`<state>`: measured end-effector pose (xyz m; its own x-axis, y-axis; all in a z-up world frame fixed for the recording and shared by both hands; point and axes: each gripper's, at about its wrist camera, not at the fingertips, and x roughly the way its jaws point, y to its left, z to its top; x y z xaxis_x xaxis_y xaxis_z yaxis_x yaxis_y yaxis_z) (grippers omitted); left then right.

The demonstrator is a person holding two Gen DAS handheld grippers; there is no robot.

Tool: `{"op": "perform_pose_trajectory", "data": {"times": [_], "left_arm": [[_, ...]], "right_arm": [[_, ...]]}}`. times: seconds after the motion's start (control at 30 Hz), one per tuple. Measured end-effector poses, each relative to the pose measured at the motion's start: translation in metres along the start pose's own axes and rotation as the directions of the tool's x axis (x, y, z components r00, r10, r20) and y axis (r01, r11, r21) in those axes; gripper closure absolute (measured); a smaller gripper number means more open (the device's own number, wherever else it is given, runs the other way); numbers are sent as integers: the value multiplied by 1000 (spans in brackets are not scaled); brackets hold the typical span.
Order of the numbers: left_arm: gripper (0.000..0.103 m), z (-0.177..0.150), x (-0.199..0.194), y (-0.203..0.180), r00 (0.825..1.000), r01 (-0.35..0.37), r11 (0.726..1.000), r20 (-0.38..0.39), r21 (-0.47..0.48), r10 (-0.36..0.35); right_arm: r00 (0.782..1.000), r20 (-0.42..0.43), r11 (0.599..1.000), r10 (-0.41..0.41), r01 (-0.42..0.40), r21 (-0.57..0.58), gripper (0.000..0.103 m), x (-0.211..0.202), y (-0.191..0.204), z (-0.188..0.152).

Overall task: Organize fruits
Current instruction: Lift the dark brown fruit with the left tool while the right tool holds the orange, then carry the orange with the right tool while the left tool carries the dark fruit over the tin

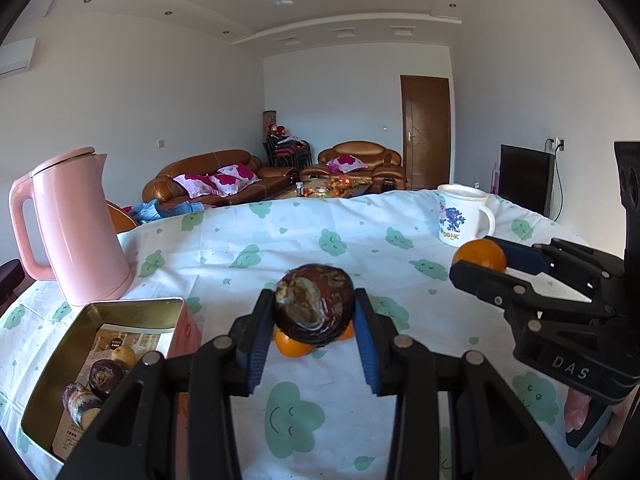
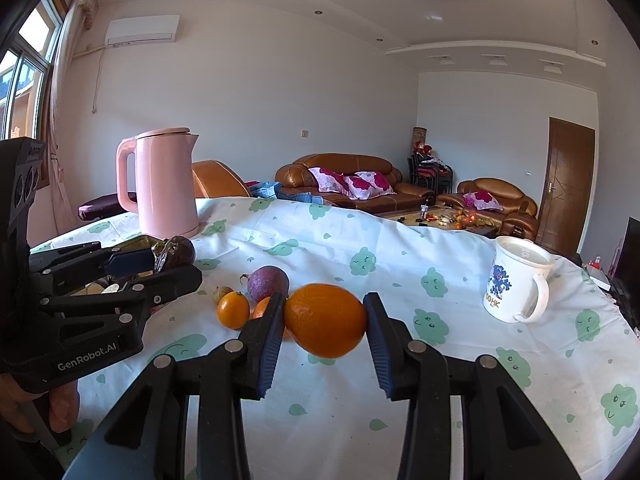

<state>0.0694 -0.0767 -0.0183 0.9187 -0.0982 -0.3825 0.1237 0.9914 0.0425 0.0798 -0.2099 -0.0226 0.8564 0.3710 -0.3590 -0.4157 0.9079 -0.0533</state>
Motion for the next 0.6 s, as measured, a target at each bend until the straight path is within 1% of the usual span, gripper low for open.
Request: {"op": "perform_pose_trajectory", "data": {"times": [0.23,0.37,0.6], "left_arm": [[63,0,-12,25,999,-38,999,7,-22,38],[63,-1,-17,47,997,-80,996,7,-38,80],[63,-5,-21,89,991,-135,987,-26,-87,133]], "right_arm": [[998,-1,998,63,-63,-19,61,6,23,18],[996,-11,995,87,-87,-43,61,12,36,26],[990,-22,986,139,-141,-84,61,25,62,43]]}}
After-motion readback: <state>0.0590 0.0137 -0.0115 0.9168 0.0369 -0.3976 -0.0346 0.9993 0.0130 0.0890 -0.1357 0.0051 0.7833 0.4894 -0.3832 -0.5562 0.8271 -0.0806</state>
